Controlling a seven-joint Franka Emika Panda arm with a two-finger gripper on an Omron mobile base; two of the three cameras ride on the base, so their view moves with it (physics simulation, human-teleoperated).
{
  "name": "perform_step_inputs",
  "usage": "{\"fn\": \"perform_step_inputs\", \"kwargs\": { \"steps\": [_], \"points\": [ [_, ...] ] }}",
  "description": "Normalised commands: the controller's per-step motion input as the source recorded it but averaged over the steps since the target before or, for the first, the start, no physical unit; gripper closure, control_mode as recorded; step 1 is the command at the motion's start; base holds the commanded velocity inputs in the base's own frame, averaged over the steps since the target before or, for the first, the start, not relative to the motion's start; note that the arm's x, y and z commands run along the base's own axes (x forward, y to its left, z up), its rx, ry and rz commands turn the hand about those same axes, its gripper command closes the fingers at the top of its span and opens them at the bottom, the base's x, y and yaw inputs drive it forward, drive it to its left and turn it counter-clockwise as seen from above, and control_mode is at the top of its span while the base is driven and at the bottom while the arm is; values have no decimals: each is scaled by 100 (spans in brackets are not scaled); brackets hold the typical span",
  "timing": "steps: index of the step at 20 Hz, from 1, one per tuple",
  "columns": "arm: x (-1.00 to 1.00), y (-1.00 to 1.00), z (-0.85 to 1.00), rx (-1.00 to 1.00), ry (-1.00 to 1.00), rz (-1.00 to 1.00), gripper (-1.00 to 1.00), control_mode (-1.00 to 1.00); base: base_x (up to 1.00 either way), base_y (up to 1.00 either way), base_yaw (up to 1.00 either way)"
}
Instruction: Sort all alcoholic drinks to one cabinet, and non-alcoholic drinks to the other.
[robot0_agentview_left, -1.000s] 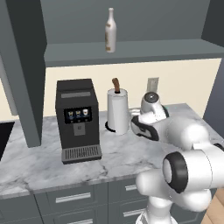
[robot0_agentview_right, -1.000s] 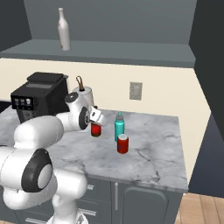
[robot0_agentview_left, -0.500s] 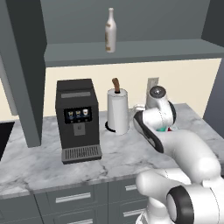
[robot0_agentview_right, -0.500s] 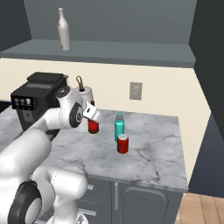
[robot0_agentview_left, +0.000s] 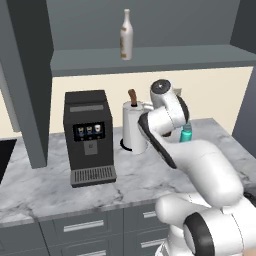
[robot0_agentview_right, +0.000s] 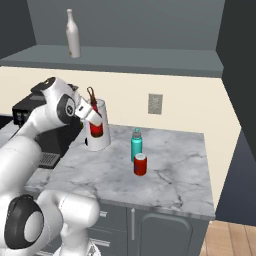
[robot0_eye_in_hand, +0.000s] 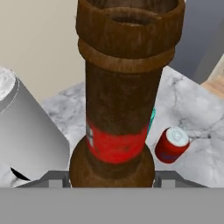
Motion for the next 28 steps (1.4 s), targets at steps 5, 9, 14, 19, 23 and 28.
{"fn": "perform_step_inputs", "kwargs": {
  "steps": [5,9,14,19,23,28],
  "points": [
    [-41,0,85,3,-15,7,100,-100,0,0,0],
    [-61,-11,61,0,-22,18,100,-100,0,0,0],
    [-31,-20,36,-15,-23,23,100,-100,0,0,0],
    [-22,-21,51,-21,-23,26,100,-100,0,0,0],
    [-9,-2,89,-13,-15,13,100,-100,0,0,0],
    [-5,0,85,-7,-10,2,100,-100,0,0,0]
  ]
}}
